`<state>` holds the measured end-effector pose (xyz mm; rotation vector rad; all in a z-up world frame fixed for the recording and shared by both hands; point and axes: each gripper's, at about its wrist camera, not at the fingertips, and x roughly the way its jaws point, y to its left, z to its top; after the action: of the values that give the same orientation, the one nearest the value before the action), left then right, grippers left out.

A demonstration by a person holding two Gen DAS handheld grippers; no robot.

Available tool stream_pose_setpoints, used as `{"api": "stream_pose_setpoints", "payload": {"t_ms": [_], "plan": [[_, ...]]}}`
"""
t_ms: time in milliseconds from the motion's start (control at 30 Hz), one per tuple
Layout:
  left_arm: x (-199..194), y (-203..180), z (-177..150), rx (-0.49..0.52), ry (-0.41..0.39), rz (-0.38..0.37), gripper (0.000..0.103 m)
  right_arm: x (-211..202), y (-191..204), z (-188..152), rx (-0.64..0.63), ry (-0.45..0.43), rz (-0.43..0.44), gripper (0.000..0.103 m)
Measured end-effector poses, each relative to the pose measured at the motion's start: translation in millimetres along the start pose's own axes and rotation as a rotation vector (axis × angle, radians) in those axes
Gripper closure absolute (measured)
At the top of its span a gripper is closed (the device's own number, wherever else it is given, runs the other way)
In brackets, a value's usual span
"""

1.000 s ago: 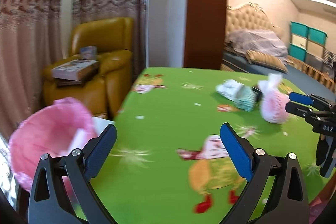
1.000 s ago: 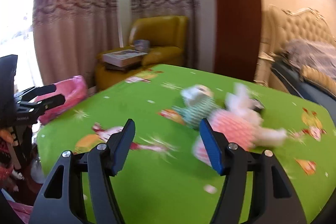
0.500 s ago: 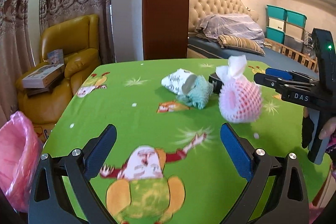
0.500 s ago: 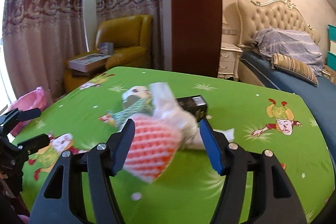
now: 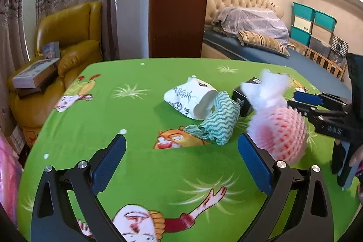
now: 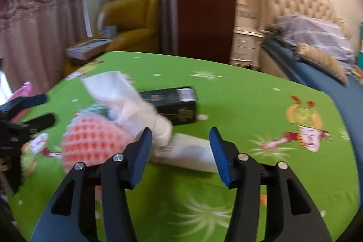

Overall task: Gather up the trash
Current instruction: 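Grasp the pink foam fruit net with the left gripper while the right grasps a tissue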

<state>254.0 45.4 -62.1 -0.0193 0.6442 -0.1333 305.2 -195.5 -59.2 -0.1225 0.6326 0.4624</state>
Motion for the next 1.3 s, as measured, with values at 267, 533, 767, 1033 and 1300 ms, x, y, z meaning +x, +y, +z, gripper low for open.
{"api": "stream_pose_setpoints", "payload": {"t_ms": [267,533,767,1033,1300], "plan": [[18,2,5,-0.025,0.058,-0.022,0.01,23,25,11,-0.046,0.031,0.112,0.052],[12,27,9,-0.084,0.077,-0.054,0.01,46,34,21,-0.063,0.091,0.215,0.066],[-7,10,13,-0.065,0.027,-0.067,0.01,9,26,12,-0.041,-0.013,0.159,0.074],[-34,-36,9,0.015,-0.03,-0.157,0.01,-49,-7,-11,0.055,-0.113,0.087,0.074],[4,-67,-13,0.062,0.097,-0.181,0.05,-99,-8,-52,0.087,-0.154,0.047,0.073]]}}
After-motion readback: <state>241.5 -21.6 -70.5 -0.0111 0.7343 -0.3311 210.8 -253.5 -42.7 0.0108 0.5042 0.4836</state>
